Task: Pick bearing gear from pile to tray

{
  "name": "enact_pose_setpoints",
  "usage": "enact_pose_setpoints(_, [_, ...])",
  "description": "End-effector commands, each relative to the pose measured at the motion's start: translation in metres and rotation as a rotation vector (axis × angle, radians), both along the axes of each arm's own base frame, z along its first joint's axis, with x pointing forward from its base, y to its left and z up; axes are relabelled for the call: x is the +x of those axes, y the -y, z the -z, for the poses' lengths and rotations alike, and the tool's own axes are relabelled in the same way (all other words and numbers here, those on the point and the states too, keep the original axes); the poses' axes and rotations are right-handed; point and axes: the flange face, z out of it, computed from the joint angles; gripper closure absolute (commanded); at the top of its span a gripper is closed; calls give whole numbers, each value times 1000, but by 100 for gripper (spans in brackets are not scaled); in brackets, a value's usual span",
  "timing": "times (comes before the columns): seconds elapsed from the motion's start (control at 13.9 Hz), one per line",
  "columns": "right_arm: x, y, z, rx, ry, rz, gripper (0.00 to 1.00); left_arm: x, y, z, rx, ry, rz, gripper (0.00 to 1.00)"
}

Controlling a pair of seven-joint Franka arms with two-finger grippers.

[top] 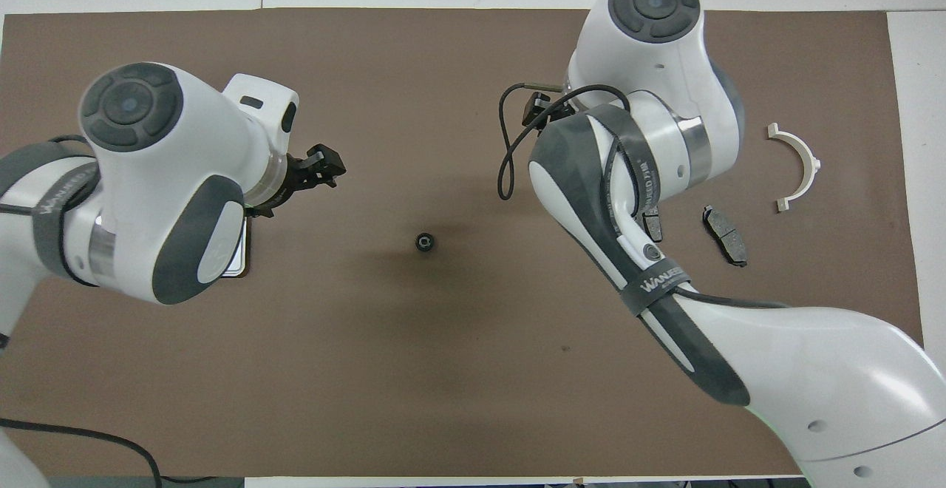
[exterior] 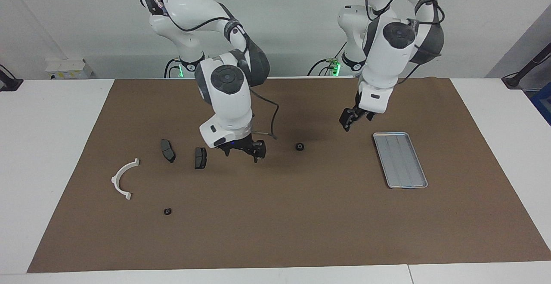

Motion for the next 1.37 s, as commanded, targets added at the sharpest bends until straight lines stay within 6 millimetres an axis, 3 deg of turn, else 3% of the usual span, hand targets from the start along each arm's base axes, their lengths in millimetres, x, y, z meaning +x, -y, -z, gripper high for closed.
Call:
enact_pose_setpoints(0.0, [10,53,2,7,-10,-83,0,-3,44,47,-15,13,-25,0])
enact_pose_setpoints(0.14, [18,98,12,13,-3,-138,0,-18,96,102,-5,-5,-51,0])
enact_pose_setpoints(0.22, [20,110,16,11,8,-163,0,-28,109,118,-7,-5,-59,0])
enact_pose_setpoints(0.43, [17,146,36,-10,36,-168,0,-43,111,143,-29,28,-48,0])
enact_pose_setpoints(0.65, [21,176,63,-57,67,-204,0,-54,118,146,-20,16,-29,1])
enact_pose_setpoints(0.79, [28,198,87,-78,98,-224,0,-54,119,147,-31,28,-36,11])
enact_pose_setpoints(1.01, [34,213,102,-79,120,-235,0,-56,118,151,-41,40,-59,23])
enact_pose_setpoints(1.3, [42,219,125,-75,151,-234,0,-61,122,153,-38,35,-52,23])
